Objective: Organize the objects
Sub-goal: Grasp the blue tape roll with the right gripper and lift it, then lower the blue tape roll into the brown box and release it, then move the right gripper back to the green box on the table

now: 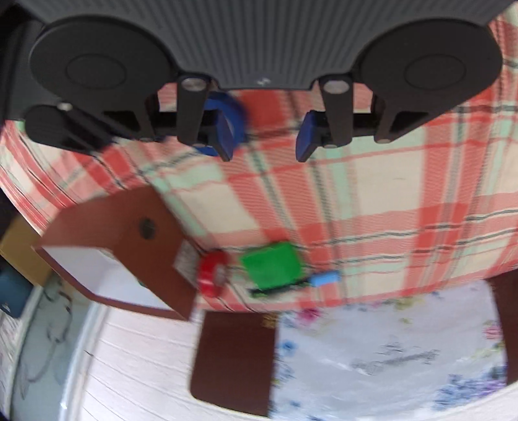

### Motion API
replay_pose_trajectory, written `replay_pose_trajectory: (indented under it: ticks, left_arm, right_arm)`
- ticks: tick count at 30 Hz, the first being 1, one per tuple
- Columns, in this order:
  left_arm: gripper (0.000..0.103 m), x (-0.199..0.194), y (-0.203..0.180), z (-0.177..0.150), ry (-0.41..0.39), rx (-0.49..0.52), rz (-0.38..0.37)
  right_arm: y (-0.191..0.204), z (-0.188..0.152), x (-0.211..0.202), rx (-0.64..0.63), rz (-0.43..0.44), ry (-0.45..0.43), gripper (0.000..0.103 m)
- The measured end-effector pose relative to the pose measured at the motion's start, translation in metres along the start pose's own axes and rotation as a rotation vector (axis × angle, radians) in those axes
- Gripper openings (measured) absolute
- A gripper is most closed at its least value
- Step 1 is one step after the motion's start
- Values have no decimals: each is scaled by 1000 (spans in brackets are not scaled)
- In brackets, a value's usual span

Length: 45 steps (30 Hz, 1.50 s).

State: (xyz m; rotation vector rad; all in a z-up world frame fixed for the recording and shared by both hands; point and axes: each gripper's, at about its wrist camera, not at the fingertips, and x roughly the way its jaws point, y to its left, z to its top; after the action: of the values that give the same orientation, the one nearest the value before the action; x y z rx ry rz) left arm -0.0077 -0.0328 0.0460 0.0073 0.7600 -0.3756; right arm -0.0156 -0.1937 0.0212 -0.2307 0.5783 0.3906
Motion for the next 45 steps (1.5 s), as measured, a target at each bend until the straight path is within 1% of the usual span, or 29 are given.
replay_pose_trajectory:
  ticks: [1, 2, 3, 4, 5, 6, 7, 8, 10, 11, 13, 16, 18, 19, 22, 25, 27, 28, 29, 30, 31, 33, 36, 38, 39, 41, 43, 44, 45]
  left_arm:
    - [44, 6, -4, 1, 30, 6, -1]
    - [38, 13, -8, 0, 67, 9, 5]
    - [36, 20, -8, -1, 106, 2, -1]
    - [32, 27, -7, -3, 146, -17, -24]
    - [32, 30, -5, -6, 164, -40, -41]
    - [32, 31, -4, -7, 167, -51, -42]
    - [26, 32, -3, -6, 176, -61, -46]
    - [23, 35, -1, -5, 188, -81, -53]
    - [22, 33, -3, 0, 188, -107, -38]
    - [21, 28, -9, 5, 174, -99, -37]
    - [21, 12, -27, 18, 103, -34, -46]
    - [21, -8, -62, 49, -25, 70, -80]
    - [21, -11, -86, 73, -84, 116, -115]
    - [21, -8, -98, 84, -100, 140, -130]
    - [21, 10, -131, 106, -125, 200, -176]
    - [21, 33, -156, 118, -127, 243, -180]
    - [24, 53, -166, 121, -111, 256, -179]
    - [26, 59, -169, 119, -100, 256, -158]
    - [29, 66, -169, 117, -85, 255, -131]
    - [29, 68, -167, 114, -77, 255, -112]
    - [29, 68, -163, 111, -74, 251, -103]
    - [30, 60, -153, 108, -81, 233, -112]
    - [31, 40, -134, 104, -115, 208, -121]
    - [40, 25, -118, 99, -160, 184, -118]
    - [42, 19, -107, 96, -175, 170, -102]
    - [42, 15, -82, 88, -171, 130, -51]
    - [42, 19, -52, 75, -135, 75, 10]
    - [42, 24, -37, 68, -114, 49, 51]
    - [42, 29, -21, 60, -91, 27, 109]
  right_arm:
    - [1, 0, 2, -3, 4, -1, 56]
    - [0, 0, 5, -1, 13, -1, 56]
    - [-1, 0, 7, 4, 24, -2, 56]
    - [-2, 1, 9, 8, 33, -3, 56]
    - [-2, 2, 11, 11, 41, -3, 55]
    - [-4, 3, 15, 15, 54, 3, 55]
    - [-6, 4, 19, 29, 67, 3, 56]
    - [-9, 5, 21, 48, 87, -1, 54]
    - [-10, 7, 19, 62, 100, -16, 54]
    - [-10, 8, 15, 62, 89, -39, 54]
    - [-15, 12, -2, 59, 42, -119, 54]
    - [-33, 25, -30, 49, -76, -263, 54]
    - [-51, 34, -44, 49, -164, -337, 54]
    - [-62, 37, -48, 59, -199, -358, 54]
    - [-100, 42, -50, 105, -276, -356, 54]
    - [-130, 41, -45, 139, -328, -335, 54]
    - [-137, 37, -42, 153, -383, -320, 55]
    - [-142, 35, -36, 163, -401, -305, 61]
    - [-149, 34, -29, 177, -408, -275, 65]
    - [-152, 32, -26, 202, -411, -263, 64]
    - [-154, 29, -28, 233, -405, -272, 64]
    - [-153, 21, -36, 282, -382, -298, 63]
    - [-142, 9, -47, 312, -399, -331, 64]
    - [-134, 6, -57, 315, -399, -361, 64]
    - [-131, 5, -60, 316, -389, -381, 64]
    - [-119, 6, -69, 301, -362, -416, 64]
    - [-109, 11, -73, 274, -314, -440, 64]
    - [-104, 14, -71, 265, -279, -439, 64]
    - [-96, 17, -69, 256, -237, -428, 64]
